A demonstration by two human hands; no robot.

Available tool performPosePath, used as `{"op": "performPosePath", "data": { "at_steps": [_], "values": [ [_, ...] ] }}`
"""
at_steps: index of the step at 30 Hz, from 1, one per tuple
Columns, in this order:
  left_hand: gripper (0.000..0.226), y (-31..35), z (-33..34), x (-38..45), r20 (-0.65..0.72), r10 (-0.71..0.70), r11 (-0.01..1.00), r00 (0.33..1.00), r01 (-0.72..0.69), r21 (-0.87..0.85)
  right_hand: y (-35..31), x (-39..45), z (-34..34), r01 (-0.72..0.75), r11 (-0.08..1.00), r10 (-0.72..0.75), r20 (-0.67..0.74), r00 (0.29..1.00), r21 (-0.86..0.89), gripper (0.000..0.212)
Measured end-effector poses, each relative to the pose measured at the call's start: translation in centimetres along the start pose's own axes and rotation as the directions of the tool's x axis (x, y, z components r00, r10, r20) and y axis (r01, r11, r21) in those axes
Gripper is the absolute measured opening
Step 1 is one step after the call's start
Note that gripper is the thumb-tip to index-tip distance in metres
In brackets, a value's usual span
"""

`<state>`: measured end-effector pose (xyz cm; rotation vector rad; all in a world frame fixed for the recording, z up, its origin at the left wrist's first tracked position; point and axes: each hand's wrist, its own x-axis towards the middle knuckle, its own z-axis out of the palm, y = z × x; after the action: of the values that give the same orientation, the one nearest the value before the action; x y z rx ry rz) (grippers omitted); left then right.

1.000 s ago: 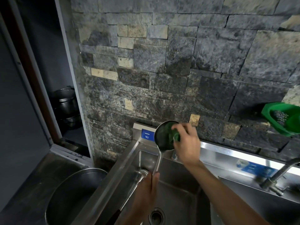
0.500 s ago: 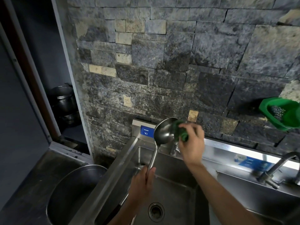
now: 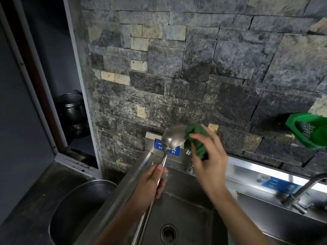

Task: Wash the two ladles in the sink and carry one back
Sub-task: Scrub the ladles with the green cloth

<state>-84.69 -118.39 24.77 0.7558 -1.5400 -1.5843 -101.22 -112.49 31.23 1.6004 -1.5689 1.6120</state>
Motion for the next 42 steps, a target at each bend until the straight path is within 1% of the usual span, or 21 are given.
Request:
{"op": "performPosePath", "data": {
  "at_steps": [3, 6, 7, 10, 14, 16, 19, 20, 22, 24, 25, 27, 28, 31, 33, 35, 37, 38, 40, 41, 42],
  "values": [
    [0.026, 0.6, 0.3, 0.0, 0.011, 0.039, 0.998, 0.999, -0.038, -0.046, -0.3, -0.8, 1.6, 0.235, 0.967, -0.230, 0.066, 0.971, -0.094, 0.025],
    [0.012, 1.1, 0.8, -0.2, 0.031, 0.024, 0.993, 0.999, -0.021, -0.113, -0.3, -1.6, 2.6, 0.319, 0.941, -0.289, 0.222, 0.931, -0.114, 0.042],
    [0.004, 1.3, 1.0, -0.3, 0.051, 0.021, 0.993, 0.998, -0.014, -0.119, -0.3, -2.0, 3.0, 0.330, 0.938, -0.293, 0.273, 0.916, -0.103, 0.049],
    [0.034, 2.2, 1.4, -0.3, 0.054, 0.031, 1.000, 0.998, -0.031, -0.001, -0.1, -2.6, 3.9, 0.313, 0.949, -0.281, 0.337, 0.899, -0.045, 0.059],
    [0.028, 2.9, 1.4, -0.3, 0.044, 0.178, 0.973, 0.983, -0.182, 0.141, -0.7, -1.7, 4.3, 0.238, 0.968, -0.251, 0.223, 0.942, 0.085, 0.048],
    [0.018, 3.2, 1.8, -0.4, 0.067, 0.169, 0.971, 0.983, -0.177, 0.159, -1.7, -0.8, 4.5, 0.132, 0.977, -0.142, 0.051, 0.989, 0.169, 0.039],
    [0.035, 3.8, 2.2, -0.4, 0.048, 0.071, 0.997, 0.996, -0.071, 0.007, -3.7, 1.6, 4.1, -0.156, 0.922, 0.192, -0.070, 0.979, 0.354, 0.030],
    [0.034, 3.8, 2.1, -0.4, 0.046, 0.023, 0.999, 0.999, -0.021, -0.039, -3.9, 2.7, 4.0, -0.276, 0.860, 0.335, -0.066, 0.940, 0.428, 0.027],
    [0.034, 3.9, 1.6, -0.7, 0.090, -0.043, 0.997, 0.995, 0.048, -0.059, -3.1, 5.3, 3.4, -0.487, 0.615, 0.608, 0.020, 0.793, 0.621, 0.021],
    [0.037, 4.0, 1.2, -1.4, 0.131, -0.026, 0.999, 0.991, 0.030, -0.025, -1.3, 7.7, 2.5, -0.630, 0.373, 0.711, 0.226, 0.665, 0.682, 0.021],
    [0.039, 4.0, 0.9, -1.6, 0.140, 0.002, 0.999, 0.990, -0.007, 0.035, -0.4, 8.7, 2.0, -0.697, 0.362, 0.698, 0.316, 0.643, 0.619, 0.023],
    [0.041, 3.4, 0.5, -1.7, 0.145, 0.119, 0.946, 0.982, -0.157, 0.284, 0.3, 10.3, 1.3, -0.738, 0.544, 0.586, 0.450, 0.674, 0.398, 0.026],
    [0.040, 3.1, 0.5, -1.5, 0.163, 0.163, 0.886, 0.973, -0.217, 0.410, 0.2, 11.1, 1.1, -0.682, 0.674, 0.491, 0.517, 0.701, 0.283, 0.028],
    [0.038, 2.6, 1.1, -1.2, 0.198, 0.169, 0.787, 0.966, -0.253, 0.563, -2.2, 12.0, 2.0, -0.277, 0.961, 0.201, 0.684, 0.701, 0.002, 0.032],
    [0.036, 2.7, 1.6, -1.4, 0.136, 0.221, 0.802, 0.966, -0.260, 0.539, -3.3, 10.5, 2.6, -0.038, 0.998, 0.066, 0.634, 0.771, -0.057, 0.030],
    [0.035, 2.5, 1.7, -1.2, 0.045, 0.263, 0.798, 0.964, -0.243, 0.551, -3.0, 7.3, 2.6, 0.105, 0.994, -0.106, 0.467, 0.878, 0.028, 0.030],
    [0.039, 2.2, 1.3, -0.6, 0.024, 0.224, 0.821, 0.974, -0.202, 0.533, -2.2, 3.8, 2.6, 0.209, 0.976, -0.219, 0.304, 0.927, 0.067, 0.032],
    [0.041, 2.3, 1.2, -0.6, 0.042, 0.198, 0.824, 0.979, -0.190, 0.534, -1.9, 2.6, 2.5, 0.201, 0.976, -0.214, 0.230, 0.949, 0.079, 0.033],
    [0.043, 2.2, 1.2, -0.9, 0.062, 0.196, 0.804, 0.979, -0.196, 0.562, -1.4, 2.4, 2.6, -0.033, 0.989, 0.023, 0.066, 0.998, 0.147, 0.029],
    [0.041, 2.1, 1.2, -1.3, 0.072, 0.215, 0.787, 0.974, -0.217, 0.578, -0.9, 3.5, 2.7, -0.255, 0.939, 0.258, 0.016, 0.966, 0.233, 0.025],
    [0.039, 2.2, 1.2, -1.8, 0.085, 0.244, 0.769, 0.966, -0.246, 0.590, -0.3, 4.9, 2.7, -0.478, 0.807, 0.501, 0.027, 0.865, 0.346, 0.021]
  ]
}}
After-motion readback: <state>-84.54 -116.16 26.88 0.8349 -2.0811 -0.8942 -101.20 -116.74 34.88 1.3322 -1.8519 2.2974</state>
